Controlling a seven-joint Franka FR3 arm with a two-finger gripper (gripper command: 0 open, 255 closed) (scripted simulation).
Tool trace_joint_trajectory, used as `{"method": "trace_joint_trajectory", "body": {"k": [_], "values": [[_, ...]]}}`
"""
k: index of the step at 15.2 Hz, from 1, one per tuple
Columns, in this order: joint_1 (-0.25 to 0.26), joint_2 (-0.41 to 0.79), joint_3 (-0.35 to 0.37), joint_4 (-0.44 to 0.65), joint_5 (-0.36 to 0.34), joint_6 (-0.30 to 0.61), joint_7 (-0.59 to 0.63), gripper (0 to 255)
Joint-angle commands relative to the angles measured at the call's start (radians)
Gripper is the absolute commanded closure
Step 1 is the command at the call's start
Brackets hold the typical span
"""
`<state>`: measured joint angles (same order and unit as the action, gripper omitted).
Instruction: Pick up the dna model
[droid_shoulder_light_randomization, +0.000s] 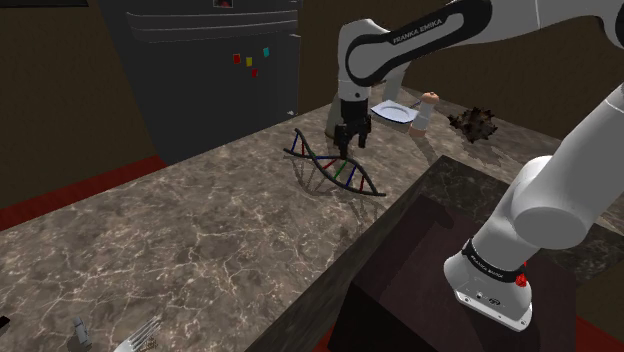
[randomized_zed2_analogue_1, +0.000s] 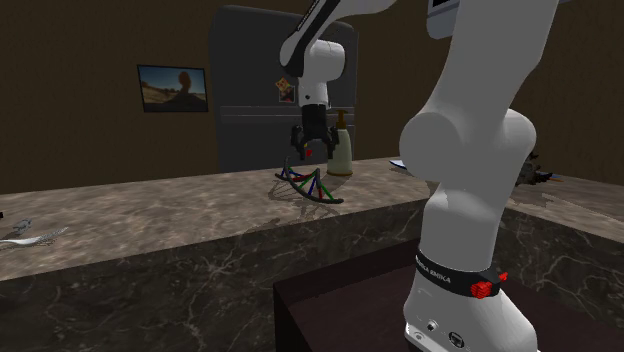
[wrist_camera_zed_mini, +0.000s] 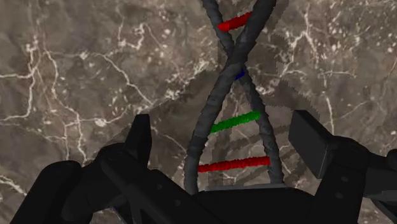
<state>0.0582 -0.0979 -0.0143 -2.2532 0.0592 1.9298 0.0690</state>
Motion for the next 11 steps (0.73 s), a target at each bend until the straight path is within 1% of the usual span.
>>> {"method": "trace_joint_trajectory", "body": {"k": [1,4,6,7,11], "values": [[0.0,0.017,-0.001,-0.015,0.001,0.031,-0.004,0],[0.0,0.041,0.0,-0.038,0.003,0.079,-0.007,0],[0.0,0.041,0.0,-0.038,0.003,0.079,-0.007,0],[0.0,0.043,0.0,-0.038,0.003,0.08,-0.007,255],[0.0,0.043,0.0,-0.039,0.004,0.081,-0.006,255]]}}
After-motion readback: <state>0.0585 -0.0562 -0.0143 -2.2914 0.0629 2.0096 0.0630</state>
